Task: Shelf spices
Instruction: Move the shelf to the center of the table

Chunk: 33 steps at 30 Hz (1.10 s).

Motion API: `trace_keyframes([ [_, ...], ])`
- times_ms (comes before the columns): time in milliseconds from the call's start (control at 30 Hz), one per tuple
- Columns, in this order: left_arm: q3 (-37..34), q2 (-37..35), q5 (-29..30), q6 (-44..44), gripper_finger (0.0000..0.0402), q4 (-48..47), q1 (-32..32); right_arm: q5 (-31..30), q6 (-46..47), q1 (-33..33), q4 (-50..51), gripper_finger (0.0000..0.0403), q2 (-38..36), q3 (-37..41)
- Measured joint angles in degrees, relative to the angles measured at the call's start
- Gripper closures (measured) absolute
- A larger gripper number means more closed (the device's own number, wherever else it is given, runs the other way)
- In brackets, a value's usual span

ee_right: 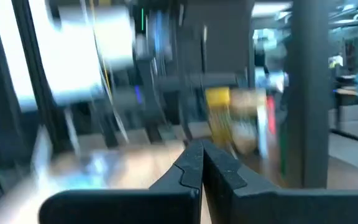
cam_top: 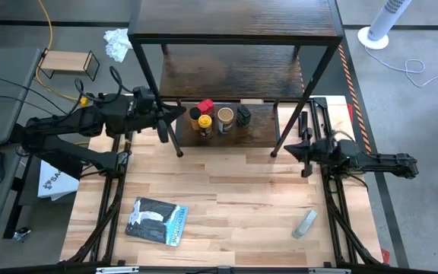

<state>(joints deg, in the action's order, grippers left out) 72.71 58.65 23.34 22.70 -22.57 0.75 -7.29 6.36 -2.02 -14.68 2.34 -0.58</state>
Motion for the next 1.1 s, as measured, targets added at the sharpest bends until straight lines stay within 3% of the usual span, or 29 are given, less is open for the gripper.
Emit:
trace_keyframes([
  [133, 0.00, 0.00, 1.10, 4.45, 0.0401, 1.10, -0.01, -8.74, 22.37, 0.00, -18.20, 0.0402, -0.06, 0.00],
  [233, 0.00, -0.09, -1.82, 6.86, 0.0401, 3.97, -0.71, -14.29, 29.03, -0.01, -24.80, 0.0402, -0.04, 0.00],
  [400, 0.04, 0.05, -11.35, 13.84, 0.0401, 4.87, -4.76, -4.63, 30.96, 0.13, -35.98, 0.0402, 0.01, -1.00],
  [500, -0.15, -0.17, -11.13, 14.08, 0.0401, 5.73, -9.42, 1.59, 27.66, 0.15, -35.49, 0.0402, 0.21, -6.88],
  [633, 1.76, -2.09, -4.91, 11.50, 0.0401, 5.08, -15.64, 3.81, 17.04, 0.14, -20.53, 0.0402, 3.01, -18.26],
  [700, 3.38, -3.04, -0.41, 10.96, 0.0401, 0.29, -18.95, 3.64, 11.51, 0.13, -10.97, 0.0402, 5.28, -24.52],
  [933, 8.65, -6.84, 26.74, 6.96, 0.0402, -13.37, -30.62, -2.23, -0.19, 0.13, 14.92, 0.0402, 16.02, -45.60],
  [1100, 8.63, -8.45, 45.89, 5.22, 0.0401, -18.56, -33.83, -16.77, -2.18, 0.13, 37.91, 0.0402, 23.38, -60.64],
])
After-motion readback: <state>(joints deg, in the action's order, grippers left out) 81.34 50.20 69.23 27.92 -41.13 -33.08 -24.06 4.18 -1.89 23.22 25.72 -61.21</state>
